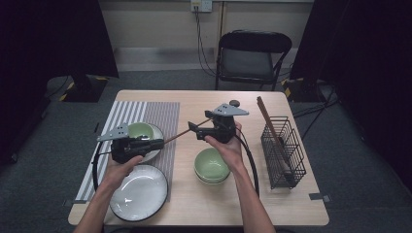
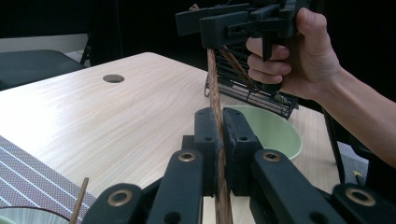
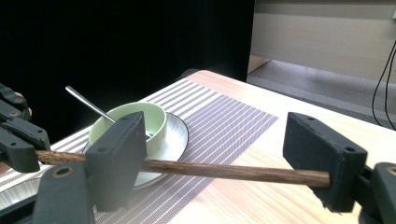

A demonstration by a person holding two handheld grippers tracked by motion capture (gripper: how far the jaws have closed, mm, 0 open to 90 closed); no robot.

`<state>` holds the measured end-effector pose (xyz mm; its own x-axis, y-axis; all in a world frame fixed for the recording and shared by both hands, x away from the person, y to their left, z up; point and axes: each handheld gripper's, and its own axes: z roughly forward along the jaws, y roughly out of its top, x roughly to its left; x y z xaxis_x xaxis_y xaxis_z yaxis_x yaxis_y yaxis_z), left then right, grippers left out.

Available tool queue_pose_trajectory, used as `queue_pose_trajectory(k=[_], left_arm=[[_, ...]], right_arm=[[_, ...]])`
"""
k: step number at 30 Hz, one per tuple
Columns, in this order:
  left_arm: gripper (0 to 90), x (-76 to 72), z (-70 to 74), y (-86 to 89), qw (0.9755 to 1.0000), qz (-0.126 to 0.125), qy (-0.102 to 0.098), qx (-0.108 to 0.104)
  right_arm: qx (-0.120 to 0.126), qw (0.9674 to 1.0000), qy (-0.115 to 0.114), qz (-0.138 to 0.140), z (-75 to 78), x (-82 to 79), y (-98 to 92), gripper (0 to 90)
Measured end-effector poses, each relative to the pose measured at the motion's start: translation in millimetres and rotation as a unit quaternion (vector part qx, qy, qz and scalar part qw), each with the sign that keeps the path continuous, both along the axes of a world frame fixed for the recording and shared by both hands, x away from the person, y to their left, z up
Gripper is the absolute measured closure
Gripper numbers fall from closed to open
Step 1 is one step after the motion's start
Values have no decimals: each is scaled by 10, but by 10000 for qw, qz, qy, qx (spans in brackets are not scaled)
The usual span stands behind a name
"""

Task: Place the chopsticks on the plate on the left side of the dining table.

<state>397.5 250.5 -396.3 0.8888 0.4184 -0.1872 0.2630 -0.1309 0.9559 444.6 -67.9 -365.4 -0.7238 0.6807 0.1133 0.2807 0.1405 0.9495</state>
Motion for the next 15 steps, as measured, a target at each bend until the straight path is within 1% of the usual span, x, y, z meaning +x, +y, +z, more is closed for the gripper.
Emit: queue_pose_trajectory(k=[1, 2, 6, 8, 12, 13, 15], left_arm=[[853, 0, 2, 6, 10000, 23, 5, 31], [853, 6, -3, 7, 10000, -6, -7, -28], [853, 5, -5, 18, 10000, 28, 41, -25], [853, 11, -6, 23, 10000, 45, 24, -1], [853, 10, -7, 13, 10000, 47, 16, -30], [853, 6, -5, 10, 10000, 44, 23, -70], [853, 5, 0, 11, 10000, 27, 11, -60]], right_arm=[[-13, 10000, 10, -11, -6, 4, -1, 213], [-28, 10000, 22, -24, -12, 8, -4, 212], [-34, 10000, 51, -46, -44, 18, -14, 209], [-46, 10000, 58, -54, -47, 25, -22, 216], [-90, 9999, 30, -67, -39, 33, -42, 215], [-109, 9999, 34, -78, -40, 34, -47, 214], [-120, 9999, 74, -97, -49, 35, -69, 211]])
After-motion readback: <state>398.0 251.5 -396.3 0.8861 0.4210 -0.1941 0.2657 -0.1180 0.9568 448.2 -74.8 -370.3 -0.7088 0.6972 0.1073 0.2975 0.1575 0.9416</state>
